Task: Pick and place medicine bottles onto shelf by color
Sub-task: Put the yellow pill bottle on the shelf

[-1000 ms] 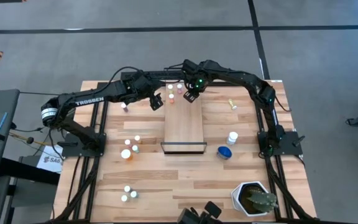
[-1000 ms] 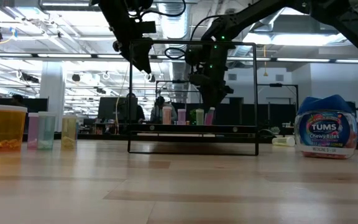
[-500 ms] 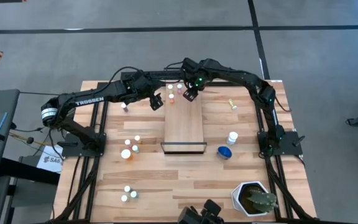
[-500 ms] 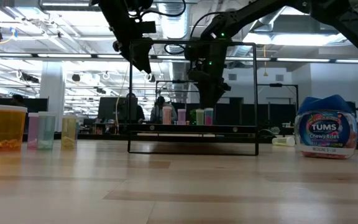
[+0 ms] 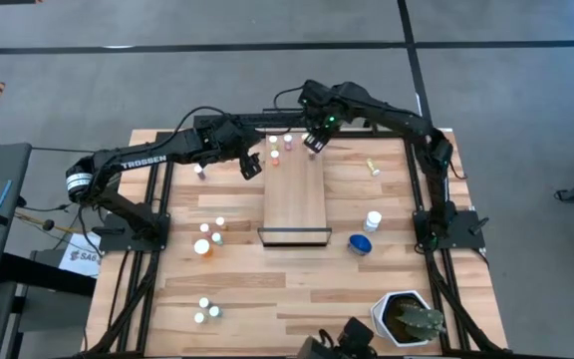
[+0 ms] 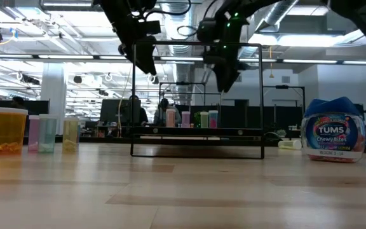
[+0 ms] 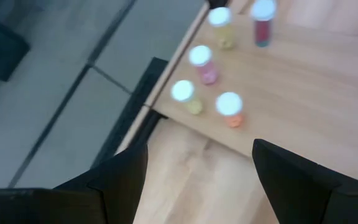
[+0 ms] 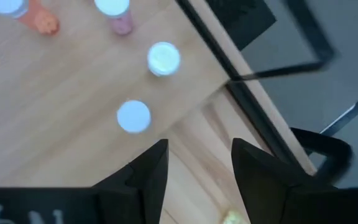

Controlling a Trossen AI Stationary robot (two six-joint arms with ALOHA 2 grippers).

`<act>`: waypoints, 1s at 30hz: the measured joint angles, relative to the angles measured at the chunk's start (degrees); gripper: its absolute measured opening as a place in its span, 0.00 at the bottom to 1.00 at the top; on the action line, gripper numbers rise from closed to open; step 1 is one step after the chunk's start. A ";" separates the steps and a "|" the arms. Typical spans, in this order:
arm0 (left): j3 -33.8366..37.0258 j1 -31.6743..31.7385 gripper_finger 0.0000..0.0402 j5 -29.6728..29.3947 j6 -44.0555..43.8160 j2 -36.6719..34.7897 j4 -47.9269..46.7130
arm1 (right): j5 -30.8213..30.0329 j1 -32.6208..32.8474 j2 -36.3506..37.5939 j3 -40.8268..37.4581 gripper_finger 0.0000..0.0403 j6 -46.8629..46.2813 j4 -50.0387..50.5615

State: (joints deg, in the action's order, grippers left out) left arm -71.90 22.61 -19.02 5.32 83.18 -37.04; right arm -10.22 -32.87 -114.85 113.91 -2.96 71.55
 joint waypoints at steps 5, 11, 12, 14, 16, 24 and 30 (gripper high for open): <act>0.00 -0.10 0.69 2.29 -0.20 0.02 0.03 | -0.49 -0.48 6.19 -6.28 0.48 -1.90 -0.06; 0.00 -0.10 0.69 2.25 -0.13 0.02 0.38 | -0.62 -0.65 16.70 -25.70 0.48 -9.75 -5.15; 0.00 -0.09 0.69 2.25 0.03 0.02 0.67 | -0.61 -0.65 18.51 -29.26 0.48 -11.47 -6.33; 0.00 -0.11 0.69 2.26 0.53 0.02 0.98 | -0.57 -0.65 22.22 -35.98 0.47 -14.73 -8.62; 0.00 -0.11 0.69 2.27 0.75 0.02 1.05 | -0.57 -0.65 25.36 -41.28 0.47 -18.24 -10.76; 0.00 -0.11 0.69 3.02 -0.48 0.09 1.98 | -0.57 -0.65 30.48 -52.06 0.48 -25.58 -13.89; -0.02 -0.09 0.69 4.23 -1.09 0.09 3.78 | -3.38 -0.67 29.25 -56.39 0.46 -27.70 -14.74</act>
State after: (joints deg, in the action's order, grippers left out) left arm -71.92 22.52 -14.79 4.23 83.26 -33.26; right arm -13.60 -33.54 -85.60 57.52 -30.67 56.81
